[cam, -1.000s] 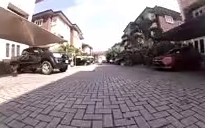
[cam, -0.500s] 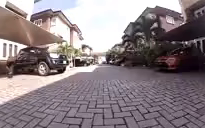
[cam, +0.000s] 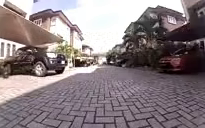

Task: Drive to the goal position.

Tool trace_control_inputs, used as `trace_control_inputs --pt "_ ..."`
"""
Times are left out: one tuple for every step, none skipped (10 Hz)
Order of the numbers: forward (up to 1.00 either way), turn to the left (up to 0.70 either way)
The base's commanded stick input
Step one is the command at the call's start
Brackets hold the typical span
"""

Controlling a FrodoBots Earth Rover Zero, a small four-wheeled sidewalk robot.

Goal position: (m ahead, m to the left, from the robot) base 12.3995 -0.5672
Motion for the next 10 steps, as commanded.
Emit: trace_control_inputs --pt "0.69 0.03" --pt "0.69 0.03" --pt "0.69 0.03" --pt "0.69 0.03" --pt "0.69 0.03" --pt "0.69 0.03" --pt "0.69 0.03" --pt "0.69 0.03" --pt "0.69 0.03" --pt "0.69 0.03"
